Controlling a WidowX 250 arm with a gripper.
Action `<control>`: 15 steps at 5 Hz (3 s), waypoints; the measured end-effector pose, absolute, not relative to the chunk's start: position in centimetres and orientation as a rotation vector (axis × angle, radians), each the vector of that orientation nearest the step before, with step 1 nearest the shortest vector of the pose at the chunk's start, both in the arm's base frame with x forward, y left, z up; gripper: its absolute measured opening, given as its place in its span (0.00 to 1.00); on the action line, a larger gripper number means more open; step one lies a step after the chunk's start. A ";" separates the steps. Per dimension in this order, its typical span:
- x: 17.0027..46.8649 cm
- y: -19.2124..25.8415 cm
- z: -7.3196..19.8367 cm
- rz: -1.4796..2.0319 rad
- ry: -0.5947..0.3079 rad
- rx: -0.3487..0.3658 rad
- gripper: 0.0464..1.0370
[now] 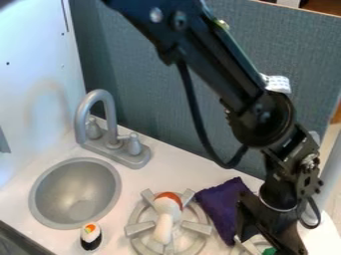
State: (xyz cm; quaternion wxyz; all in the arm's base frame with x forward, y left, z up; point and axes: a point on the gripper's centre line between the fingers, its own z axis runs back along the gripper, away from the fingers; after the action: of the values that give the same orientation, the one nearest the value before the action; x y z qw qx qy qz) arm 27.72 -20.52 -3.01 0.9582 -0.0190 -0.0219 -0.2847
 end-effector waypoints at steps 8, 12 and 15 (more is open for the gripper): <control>29.9 -22.9 -7.6 -0.564 0.018 -0.005 0.34; 22.2 -18.8 -0.1 -0.403 -0.041 0.125 0.34; 22.7 -14.2 -6.3 -0.294 0.111 0.151 0.34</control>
State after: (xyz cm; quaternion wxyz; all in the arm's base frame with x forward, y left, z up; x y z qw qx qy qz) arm 22.69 -14.24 -6.26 0.9849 0.0750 0.0550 -0.1460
